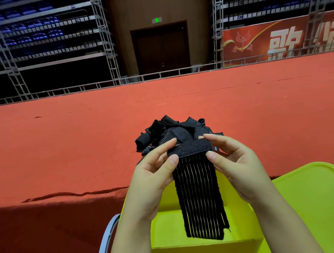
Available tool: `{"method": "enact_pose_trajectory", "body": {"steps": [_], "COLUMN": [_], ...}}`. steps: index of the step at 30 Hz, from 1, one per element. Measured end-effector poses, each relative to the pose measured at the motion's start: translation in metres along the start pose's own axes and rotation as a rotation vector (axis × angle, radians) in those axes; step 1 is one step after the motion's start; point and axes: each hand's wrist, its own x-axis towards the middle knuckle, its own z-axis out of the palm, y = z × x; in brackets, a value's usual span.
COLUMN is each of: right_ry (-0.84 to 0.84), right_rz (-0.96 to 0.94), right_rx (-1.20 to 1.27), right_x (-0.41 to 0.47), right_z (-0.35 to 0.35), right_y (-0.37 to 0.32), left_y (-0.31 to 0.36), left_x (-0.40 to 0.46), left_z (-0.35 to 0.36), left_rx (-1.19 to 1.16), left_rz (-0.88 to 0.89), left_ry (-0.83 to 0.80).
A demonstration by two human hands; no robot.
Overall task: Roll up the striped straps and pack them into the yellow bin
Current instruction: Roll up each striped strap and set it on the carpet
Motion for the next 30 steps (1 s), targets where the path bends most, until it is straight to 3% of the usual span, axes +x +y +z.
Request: {"method": "enact_pose_trajectory", "body": {"steps": [8,20,30], "right_ry": [-0.061,0.028,0.064], "right_rz": [0.086,0.006,0.063], "right_rx": [-0.050,0.012,-0.172], "right_x": [-0.004,-0.001,-0.002], "right_z": [0.002,0.006,-0.003], "right_y": [-0.003,0.001,0.021], "left_y": [-0.003,0.001,0.015], "left_x": [0.000,0.009,0.029], "left_z": [-0.005,-0.002,-0.008], "left_rx": [0.025,0.072,0.004], "left_rz": [0.038,-0.065,-0.005], "left_ry": [-0.006,-0.004,0.018]}}
